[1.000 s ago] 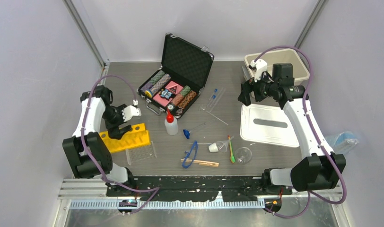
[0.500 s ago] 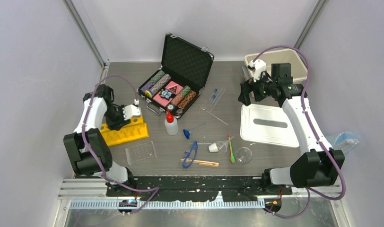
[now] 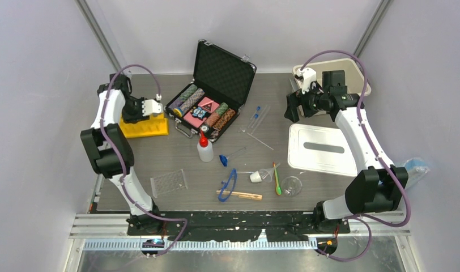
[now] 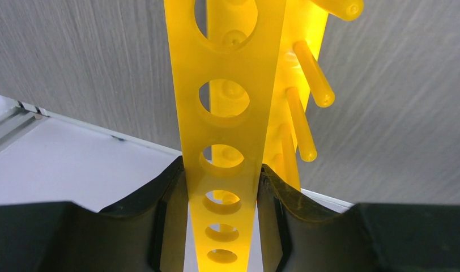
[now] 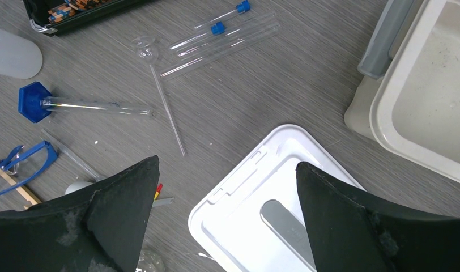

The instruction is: Organize the chemistry lab equipment

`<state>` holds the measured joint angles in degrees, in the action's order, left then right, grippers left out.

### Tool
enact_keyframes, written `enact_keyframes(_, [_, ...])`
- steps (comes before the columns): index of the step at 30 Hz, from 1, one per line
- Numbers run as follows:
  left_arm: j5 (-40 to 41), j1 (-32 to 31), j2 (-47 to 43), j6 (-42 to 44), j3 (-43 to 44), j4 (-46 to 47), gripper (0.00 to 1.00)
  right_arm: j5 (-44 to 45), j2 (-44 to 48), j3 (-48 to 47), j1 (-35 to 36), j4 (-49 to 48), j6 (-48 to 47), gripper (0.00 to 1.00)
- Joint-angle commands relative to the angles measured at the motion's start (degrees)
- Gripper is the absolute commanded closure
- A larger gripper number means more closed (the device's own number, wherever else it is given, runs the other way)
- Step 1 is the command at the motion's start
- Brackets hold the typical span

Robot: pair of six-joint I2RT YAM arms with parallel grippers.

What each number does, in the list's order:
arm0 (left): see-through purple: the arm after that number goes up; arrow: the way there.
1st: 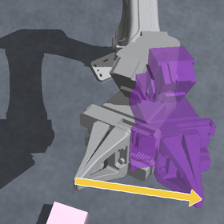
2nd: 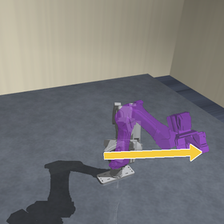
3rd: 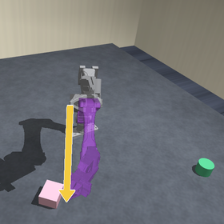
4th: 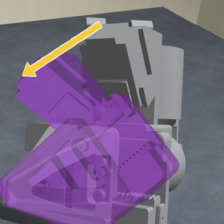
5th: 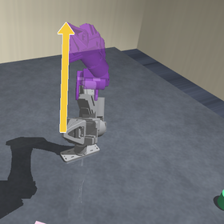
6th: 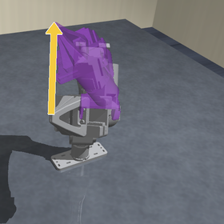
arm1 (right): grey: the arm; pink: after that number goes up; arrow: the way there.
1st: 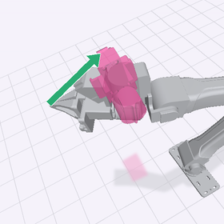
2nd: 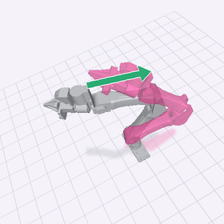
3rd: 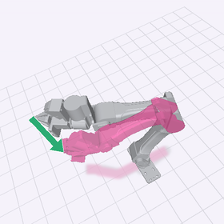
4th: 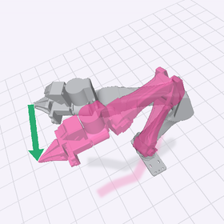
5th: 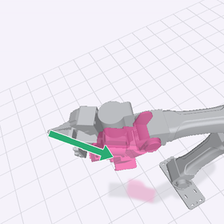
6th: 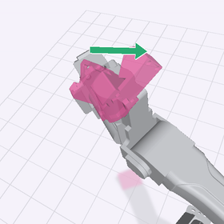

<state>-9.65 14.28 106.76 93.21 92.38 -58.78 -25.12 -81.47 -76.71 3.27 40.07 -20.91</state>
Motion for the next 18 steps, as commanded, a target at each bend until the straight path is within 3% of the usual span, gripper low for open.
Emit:
enact_keyframes(1, [0.85, 1.02, 5.06, 2.49, 8.1, -0.8, 0.68, 0.62, -1.12, -4.01, 0.01, -0.12, -0.92, 0.05])
enact_keyframes(3, [0.69, 1.35, 6.73, 2.76, 9.8, -1.5, 0.66, 0.77, -1.66, -4.61, 0.06, 0.01, -1.08, 0.05])
enact_keyframes(5, [0.39, 1.68, 7.34, 3.29, 10.03, -1.19, 0.56, 0.8, -1.96, -5.01, 0.07, 0.11, -1.11, 0.05])
enact_keyframes(9, [-0.29, 1.97, 7.24, 3.49, 9.9, -0.59, 0.31, 0.53, -2.18, -5.35, 0.07, 0.12, -1.1, 0.05])
enact_keyframes(10, [-0.52, 1.97, 6.92, 3.35, 9.92, -0.28, 0.21, 0.28, -2.2, -5.55, 0.07, 0.1, -1.12, 0.05])
enact_keyframes(11, [-0.91, 2.12, 6.51, 2.69, 9.79, 0.33, 0.05, 0.13, -2.2, -5.6, 0.05, 0.09, -1.14, 0.05])
enact_keyframes(12, [-1.33, 2.08, 5.78, 2.18, 9.76, 1.14, 0.01, -0.2, -2.18, -5.83, 0.02, 0.09, -1.08, 0.05])
enact_keyframes(18, [-6.91, 1.89, 0.17, -6.45, 13.33, -0.32, 0.0, -0.77, -2.53, -7.69, 1.13, 0.85, -4.92, 0.04])
